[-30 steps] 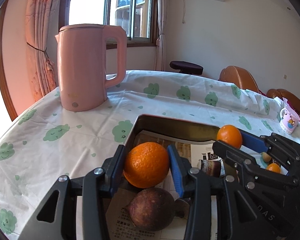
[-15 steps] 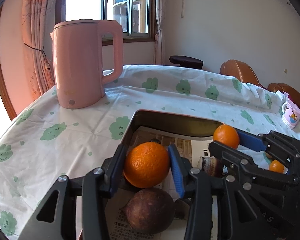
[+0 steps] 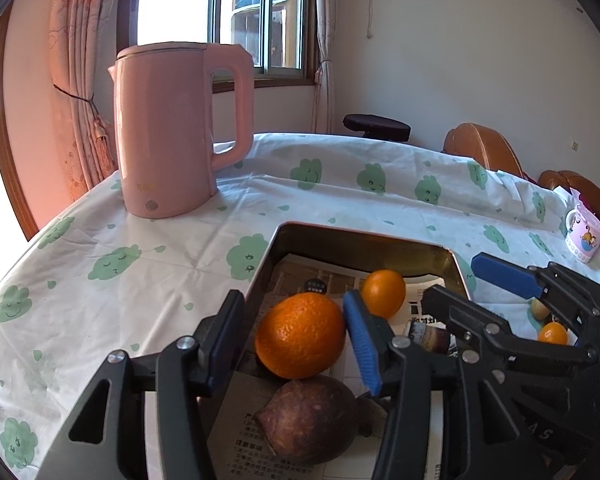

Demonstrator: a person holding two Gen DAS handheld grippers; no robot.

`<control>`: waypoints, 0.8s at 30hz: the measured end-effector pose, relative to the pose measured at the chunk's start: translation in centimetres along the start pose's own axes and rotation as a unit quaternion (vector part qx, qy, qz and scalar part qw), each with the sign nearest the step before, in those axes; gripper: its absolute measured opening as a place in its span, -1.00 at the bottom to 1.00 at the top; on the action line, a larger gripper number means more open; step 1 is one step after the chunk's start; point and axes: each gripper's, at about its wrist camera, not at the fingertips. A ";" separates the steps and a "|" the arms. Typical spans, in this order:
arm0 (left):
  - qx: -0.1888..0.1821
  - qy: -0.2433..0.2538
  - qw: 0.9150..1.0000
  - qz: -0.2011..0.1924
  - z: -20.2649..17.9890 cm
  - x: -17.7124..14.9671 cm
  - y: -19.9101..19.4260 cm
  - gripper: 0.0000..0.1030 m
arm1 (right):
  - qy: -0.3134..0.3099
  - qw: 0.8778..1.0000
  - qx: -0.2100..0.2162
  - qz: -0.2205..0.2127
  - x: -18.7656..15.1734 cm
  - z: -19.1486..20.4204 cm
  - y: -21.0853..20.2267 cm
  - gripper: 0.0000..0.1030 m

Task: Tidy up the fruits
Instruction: 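Lower the orange into the tin box and open the left tool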

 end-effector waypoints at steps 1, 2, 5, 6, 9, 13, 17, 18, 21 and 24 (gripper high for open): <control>0.005 -0.001 1.000 -0.002 0.1 0.0 -0.1 0.25 | 0.001 1.000 -0.001 -0.002 0.0 0.0 -0.1 0.11; 0.007 -0.004 1.000 -0.003 0.3 0.1 -0.1 0.30 | 0.002 1.000 -0.001 -0.003 0.0 -0.1 -0.2 0.11; 0.001 -0.013 1.000 -0.004 0.7 0.1 -0.3 0.34 | 0.010 1.000 -0.005 -0.010 -0.1 -0.4 -0.5 0.25; 0.001 -0.013 1.000 -0.005 0.7 0.1 -0.4 0.35 | 0.013 1.000 -0.008 -0.013 -0.1 -0.5 -0.6 0.29; 0.007 -0.012 1.000 -0.007 0.6 0.2 -0.5 0.41 | 0.016 1.000 -0.010 -0.018 -0.1 -0.7 -0.8 0.34; 0.009 -0.013 1.000 -0.010 0.5 0.2 -0.8 0.46 | 0.018 0.999 -0.014 -0.026 -0.2 -0.7 -1.3 0.37; 0.010 -0.015 1.000 -0.010 0.4 0.2 -0.9 0.47 | 0.025 0.999 -0.017 -0.029 -0.2 -1.0 -1.5 0.44; 0.011 -0.014 1.000 -0.009 0.4 0.2 -0.8 0.48 | 0.027 0.999 -0.017 -0.030 -0.2 -1.0 -1.5 0.44; 0.011 -0.009 1.000 -0.007 0.2 0.1 -0.8 0.48 | 0.034 0.999 -0.017 -0.032 -0.3 -1.3 -1.6 0.45; 0.009 -0.005 1.000 -0.008 -0.1 0.0 -1.1 0.49 | 0.036 0.999 -0.016 -0.035 -0.4 -1.4 -1.9 0.45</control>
Point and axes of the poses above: each gripper's, at about its wrist camera, not at the fingertips, and y roughly the way its jaws point, z to its left, x to its top, and after that the axes turned 4 degrees about -z, right-handed
